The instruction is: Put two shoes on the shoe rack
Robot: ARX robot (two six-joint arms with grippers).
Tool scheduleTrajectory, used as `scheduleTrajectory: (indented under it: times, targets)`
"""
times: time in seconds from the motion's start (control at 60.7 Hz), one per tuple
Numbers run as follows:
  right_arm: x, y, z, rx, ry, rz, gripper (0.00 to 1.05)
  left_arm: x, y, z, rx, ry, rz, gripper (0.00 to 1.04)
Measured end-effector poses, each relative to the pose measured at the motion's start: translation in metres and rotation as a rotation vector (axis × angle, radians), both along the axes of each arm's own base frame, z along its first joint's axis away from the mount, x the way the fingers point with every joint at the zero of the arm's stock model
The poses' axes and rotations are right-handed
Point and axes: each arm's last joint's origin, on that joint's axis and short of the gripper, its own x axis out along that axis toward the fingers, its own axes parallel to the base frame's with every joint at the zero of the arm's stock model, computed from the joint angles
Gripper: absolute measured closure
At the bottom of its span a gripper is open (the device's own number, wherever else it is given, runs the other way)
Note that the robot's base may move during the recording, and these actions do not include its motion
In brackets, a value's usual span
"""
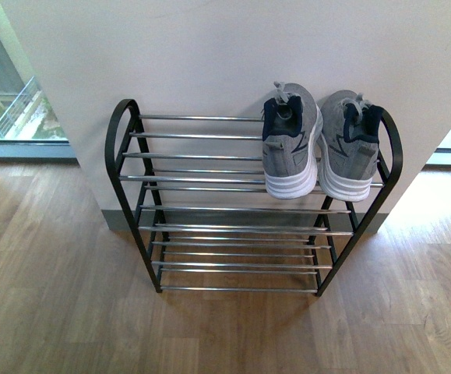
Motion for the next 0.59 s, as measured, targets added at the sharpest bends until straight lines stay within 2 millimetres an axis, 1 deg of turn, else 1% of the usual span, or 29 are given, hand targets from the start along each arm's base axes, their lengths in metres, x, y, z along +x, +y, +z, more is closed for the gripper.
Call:
scheduleTrajectory:
  times: [0.28,0.313,0.362,0.593]
  targets:
    - [0.0000,0.0000,0.0000,0.000,0.000,0.000,0.09,0.0000,0.0000,0.0000,0.000,0.000,0.000,0.11]
    - [0.0000,0.0000,0.0000,0.000,0.000,-0.001,0.09,0.0000,0.0000,0.0000,0.002,0.000,0.000,0.08]
    - [0.0000,0.0000,0.0000,0.000,0.000,-0.002,0.09,0.0000,0.0000,0.0000,0.002,0.000,0.000,0.10]
    - [0.0000,0.0000,0.0000,0.000,0.000,-0.002,0.09,0.0000,0.0000,0.0000,0.003,0.000,0.000,0.09]
